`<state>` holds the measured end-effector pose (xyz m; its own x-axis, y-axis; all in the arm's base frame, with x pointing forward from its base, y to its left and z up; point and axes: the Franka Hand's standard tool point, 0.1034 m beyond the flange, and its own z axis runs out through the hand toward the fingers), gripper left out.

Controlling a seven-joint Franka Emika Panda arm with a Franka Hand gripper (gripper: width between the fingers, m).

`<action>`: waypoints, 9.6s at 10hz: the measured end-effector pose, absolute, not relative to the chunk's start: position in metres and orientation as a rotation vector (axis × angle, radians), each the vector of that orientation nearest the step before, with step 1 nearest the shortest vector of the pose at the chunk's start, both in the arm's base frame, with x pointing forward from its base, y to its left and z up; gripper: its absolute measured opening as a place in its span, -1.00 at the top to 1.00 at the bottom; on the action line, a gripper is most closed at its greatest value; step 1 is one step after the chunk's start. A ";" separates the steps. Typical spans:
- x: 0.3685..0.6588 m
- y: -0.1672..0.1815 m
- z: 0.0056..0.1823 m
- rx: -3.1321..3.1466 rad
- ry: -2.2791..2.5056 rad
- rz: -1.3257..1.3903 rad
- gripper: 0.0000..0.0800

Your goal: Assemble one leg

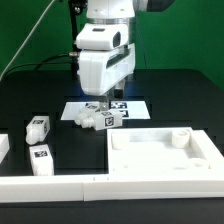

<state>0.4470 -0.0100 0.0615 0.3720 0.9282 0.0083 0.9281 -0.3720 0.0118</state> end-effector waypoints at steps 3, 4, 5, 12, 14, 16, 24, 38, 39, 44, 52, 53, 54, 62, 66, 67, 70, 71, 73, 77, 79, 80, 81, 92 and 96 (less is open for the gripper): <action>0.447 -0.016 0.061 2.400 1.992 -0.007 -0.62; 0.445 -0.016 0.060 2.363 2.028 -0.010 -0.62; 0.430 -0.013 0.052 2.356 2.025 0.001 -0.62; 0.414 -0.019 0.039 2.343 2.034 -0.002 -0.62; 0.405 -0.017 0.022 2.365 2.031 -0.035 -0.62; 0.399 -0.021 0.010 2.381 2.030 -0.065 -0.62; 0.399 -0.022 0.008 2.396 2.016 -0.073 0.30; 0.435 0.092 0.042 3.110 0.483 -0.001 0.30; 0.436 0.092 0.042 3.127 0.376 0.000 0.30; 0.409 0.084 0.018 3.156 -0.025 -0.057 0.30; 0.399 0.083 0.009 3.149 -0.019 -0.097 -0.20; 0.410 0.080 0.019 3.154 -0.038 -0.148 -0.48; 0.415 0.076 0.027 3.151 -0.066 -0.299 -0.58; 0.423 0.080 0.028 2.924 -0.160 -1.191 -0.62; 0.416 0.087 0.023 2.944 -0.053 -1.209 -0.62; 0.416 0.087 0.023 2.943 -0.053 -1.210 -0.62; 0.407 0.084 0.019 2.861 -0.106 -1.365 -0.62; 0.410 0.085 0.016 2.818 -0.108 -1.439 -0.62; 0.414 0.085 0.013 2.817 -0.106 -1.439 -0.62; 0.414 0.085 0.013 2.817 -0.109 -1.440 -0.62; 0.414 0.084 0.013 2.817 -0.110 -1.440 -0.37; 0.414 0.084 0.013 2.817 -0.111 -1.441 0.08; 0.414 0.084 0.013 2.817 -0.111 -1.440 0.29; 0.489 0.087 0.107 3.096 -0.094 -0.893 0.29; 0.559 0.097 0.160 3.210 -0.058 -0.471 0.29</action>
Offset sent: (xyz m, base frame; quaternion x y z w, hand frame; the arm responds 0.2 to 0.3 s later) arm 0.0000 0.0000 0.0000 0.0000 0.0000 -0.1938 0.9810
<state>0.5586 0.0975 0.1602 0.9573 -0.0204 -0.2883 -0.0505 -0.9940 -0.0973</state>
